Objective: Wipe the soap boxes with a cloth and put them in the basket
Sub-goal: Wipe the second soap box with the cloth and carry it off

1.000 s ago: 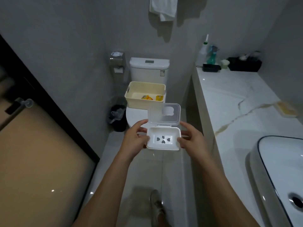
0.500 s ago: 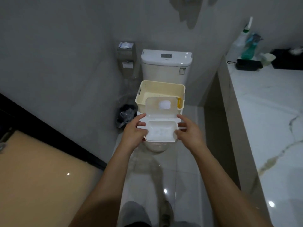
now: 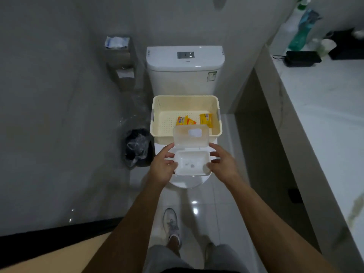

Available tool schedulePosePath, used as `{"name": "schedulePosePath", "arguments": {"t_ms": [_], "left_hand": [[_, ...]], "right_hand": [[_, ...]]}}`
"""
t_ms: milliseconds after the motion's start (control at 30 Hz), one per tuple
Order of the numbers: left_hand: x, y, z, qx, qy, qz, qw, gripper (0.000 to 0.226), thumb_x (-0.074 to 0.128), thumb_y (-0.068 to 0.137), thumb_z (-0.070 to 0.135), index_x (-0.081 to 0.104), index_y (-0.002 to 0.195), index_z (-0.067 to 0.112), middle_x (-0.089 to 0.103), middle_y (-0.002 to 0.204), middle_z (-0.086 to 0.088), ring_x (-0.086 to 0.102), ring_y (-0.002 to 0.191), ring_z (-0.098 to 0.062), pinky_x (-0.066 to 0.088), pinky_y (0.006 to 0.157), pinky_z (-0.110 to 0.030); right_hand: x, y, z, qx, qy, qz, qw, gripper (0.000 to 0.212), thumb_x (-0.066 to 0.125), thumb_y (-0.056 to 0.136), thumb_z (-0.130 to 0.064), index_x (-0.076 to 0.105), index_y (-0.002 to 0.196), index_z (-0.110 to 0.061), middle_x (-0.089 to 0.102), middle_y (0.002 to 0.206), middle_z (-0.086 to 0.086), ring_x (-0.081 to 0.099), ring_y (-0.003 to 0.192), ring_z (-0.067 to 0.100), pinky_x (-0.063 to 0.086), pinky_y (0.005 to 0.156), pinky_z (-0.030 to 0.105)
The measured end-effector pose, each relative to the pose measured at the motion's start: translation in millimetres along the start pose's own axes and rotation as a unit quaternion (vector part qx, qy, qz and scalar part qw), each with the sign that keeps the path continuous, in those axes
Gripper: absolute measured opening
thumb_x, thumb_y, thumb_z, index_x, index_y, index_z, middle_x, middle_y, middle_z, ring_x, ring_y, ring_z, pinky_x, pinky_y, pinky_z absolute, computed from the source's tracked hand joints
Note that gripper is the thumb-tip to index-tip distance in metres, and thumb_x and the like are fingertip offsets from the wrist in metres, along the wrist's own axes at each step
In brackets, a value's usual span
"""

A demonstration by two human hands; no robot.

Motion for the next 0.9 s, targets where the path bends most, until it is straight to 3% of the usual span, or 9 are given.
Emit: {"name": "schedulePosePath", "arguments": {"t_ms": [133, 200, 333, 467, 600, 733, 900], "left_hand": [[-0.3, 46.8, -43.8, -0.072, -0.002, -0.048, 0.996, 0.068, 0.065, 0.071, -0.002, 0.057, 0.127, 0.036, 0.067, 0.11, -0.009, 0.067, 0.086, -0.018, 0.055, 0.066, -0.032], [3.8, 62.9, -69.5, -0.125, 0.003, -0.076, 0.989, 0.073, 0.062, 0.064, 0.003, 0.057, 0.129, 0.037, 0.068, 0.114, -0.007, 0.067, 0.096, -0.02, 0.054, 0.071, -0.033], [15.3, 90.4, -116.6, -0.173, -0.002, -0.103, 0.979, 0.075, 0.059, 0.069, -0.007, 0.054, 0.134, 0.03, 0.062, 0.12, -0.01, 0.061, 0.111, -0.029, 0.054, 0.087, -0.045], [32.2, 114.3, -150.0, -0.211, -0.02, -0.095, 0.973, 0.071, 0.061, 0.068, -0.003, 0.055, 0.133, 0.027, 0.058, 0.125, -0.009, 0.06, 0.112, -0.029, 0.052, 0.093, -0.048], [52.2, 139.7, -185.2, -0.231, -0.006, -0.092, 0.968, 0.072, 0.053, 0.08, -0.015, 0.049, 0.143, 0.019, 0.056, 0.134, -0.013, 0.058, 0.118, -0.035, 0.051, 0.088, -0.043], [68.1, 158.2, -208.5, -0.249, 0.006, -0.089, 0.964, 0.073, 0.055, 0.082, -0.011, 0.043, 0.147, 0.019, 0.053, 0.137, -0.008, 0.056, 0.114, -0.026, 0.05, 0.091, -0.04], [77.9, 176.6, -218.4, -0.238, 0.019, -0.065, 0.969, 0.073, 0.061, 0.078, -0.008, 0.046, 0.145, 0.019, 0.054, 0.136, -0.005, 0.056, 0.118, -0.028, 0.051, 0.087, -0.039]], "right_hand": [[30.1, 32.6, 32.3, 0.057, 0.037, -0.004, 0.998, 0.072, 0.061, 0.079, 0.01, 0.054, 0.137, -0.031, 0.065, 0.122, 0.005, 0.069, 0.095, 0.019, 0.059, 0.08, 0.035], [43.6, 47.3, 55.2, 0.091, 0.052, -0.01, 0.994, 0.071, 0.061, 0.079, 0.011, 0.054, 0.137, -0.03, 0.064, 0.126, 0.008, 0.068, 0.101, 0.024, 0.058, 0.087, 0.042], [68.3, 76.0, 100.0, 0.148, 0.065, -0.021, 0.987, 0.069, 0.062, 0.081, 0.01, 0.054, 0.139, -0.026, 0.062, 0.129, 0.01, 0.065, 0.108, 0.023, 0.053, 0.098, 0.045], [81.0, 112.6, 139.4, 0.176, 0.058, -0.027, 0.982, 0.065, 0.063, 0.083, 0.01, 0.055, 0.138, -0.023, 0.061, 0.128, 0.013, 0.061, 0.115, 0.028, 0.052, 0.1, 0.045], [90.2, 144.1, 172.3, 0.202, 0.059, -0.046, 0.976, 0.064, 0.063, 0.084, 0.013, 0.054, 0.138, -0.019, 0.061, 0.13, 0.015, 0.06, 0.117, 0.032, 0.051, 0.101, 0.049], [97.3, 168.3, 195.1, 0.209, 0.043, -0.062, 0.975, 0.065, 0.063, 0.083, 0.013, 0.053, 0.139, -0.018, 0.059, 0.132, 0.016, 0.057, 0.12, 0.034, 0.048, 0.104, 0.05], [100.2, 191.6, 208.5, 0.216, 0.053, -0.064, 0.973, 0.07, 0.064, 0.084, 0.011, 0.047, 0.145, -0.019, 0.054, 0.137, 0.012, 0.055, 0.123, 0.031, 0.046, 0.107, 0.041]]}}
Point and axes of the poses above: each hand's wrist, its own y-axis towards the middle knuckle, its own x-axis out of the palm, z = x × y, the point moved 8 cm from there along y, towards the middle knuckle
